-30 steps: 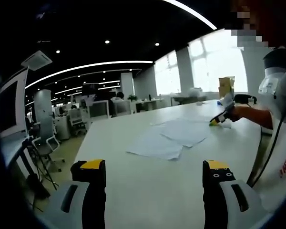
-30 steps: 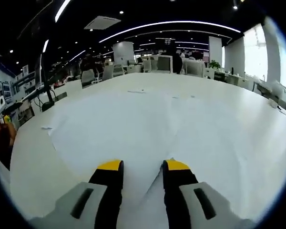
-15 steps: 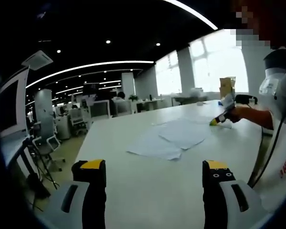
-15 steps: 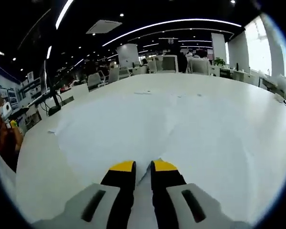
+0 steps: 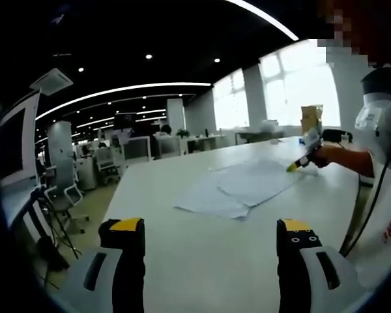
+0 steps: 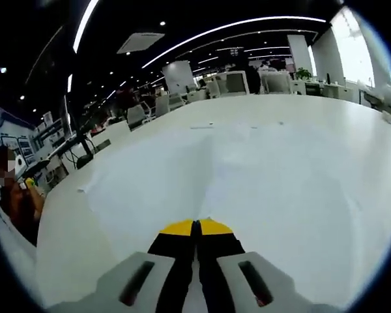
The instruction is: Organize the stack of printing papers by aligning and flattening the scattered papers on the table
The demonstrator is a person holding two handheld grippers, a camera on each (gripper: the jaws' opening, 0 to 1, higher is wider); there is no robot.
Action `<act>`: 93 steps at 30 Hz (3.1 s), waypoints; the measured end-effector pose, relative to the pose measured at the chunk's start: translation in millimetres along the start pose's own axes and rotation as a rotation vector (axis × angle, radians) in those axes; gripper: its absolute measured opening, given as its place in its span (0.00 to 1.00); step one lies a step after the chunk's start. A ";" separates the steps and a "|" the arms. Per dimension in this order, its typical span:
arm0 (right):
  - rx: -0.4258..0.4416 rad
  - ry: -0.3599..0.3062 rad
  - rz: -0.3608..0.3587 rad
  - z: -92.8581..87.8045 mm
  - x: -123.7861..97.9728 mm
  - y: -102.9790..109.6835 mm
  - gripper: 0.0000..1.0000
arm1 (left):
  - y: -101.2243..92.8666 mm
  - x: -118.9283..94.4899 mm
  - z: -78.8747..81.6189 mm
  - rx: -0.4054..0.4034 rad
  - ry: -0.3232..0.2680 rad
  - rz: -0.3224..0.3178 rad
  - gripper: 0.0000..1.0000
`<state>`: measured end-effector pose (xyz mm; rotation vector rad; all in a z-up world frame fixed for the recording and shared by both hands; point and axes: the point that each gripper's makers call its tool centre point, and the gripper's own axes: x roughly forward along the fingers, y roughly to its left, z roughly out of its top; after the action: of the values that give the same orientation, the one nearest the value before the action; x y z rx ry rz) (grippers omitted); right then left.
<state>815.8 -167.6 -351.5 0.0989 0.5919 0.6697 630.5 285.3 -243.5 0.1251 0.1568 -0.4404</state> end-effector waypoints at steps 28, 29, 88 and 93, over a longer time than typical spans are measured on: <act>-0.187 -0.011 -0.159 5.4 31.9 5.8 0.90 | 3.0 -3.7 1.4 0.002 -0.006 0.014 0.85; -0.191 -0.007 -0.162 5.2 32.5 5.8 0.90 | 3.2 -4.0 1.5 0.002 -0.007 0.015 0.85; -0.262 -0.034 -0.166 50.3 75.3 13.6 0.79 | 16.1 -19.2 3.0 -0.003 -0.027 0.068 0.84; -0.266 -0.019 -0.165 48.6 82.8 13.1 0.80 | 17.9 -23.4 2.4 -0.004 -0.026 0.080 0.84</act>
<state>887.0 -101.9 -347.6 -0.1900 0.4820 0.5813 617.7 310.7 -235.4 0.1209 0.1267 -0.3622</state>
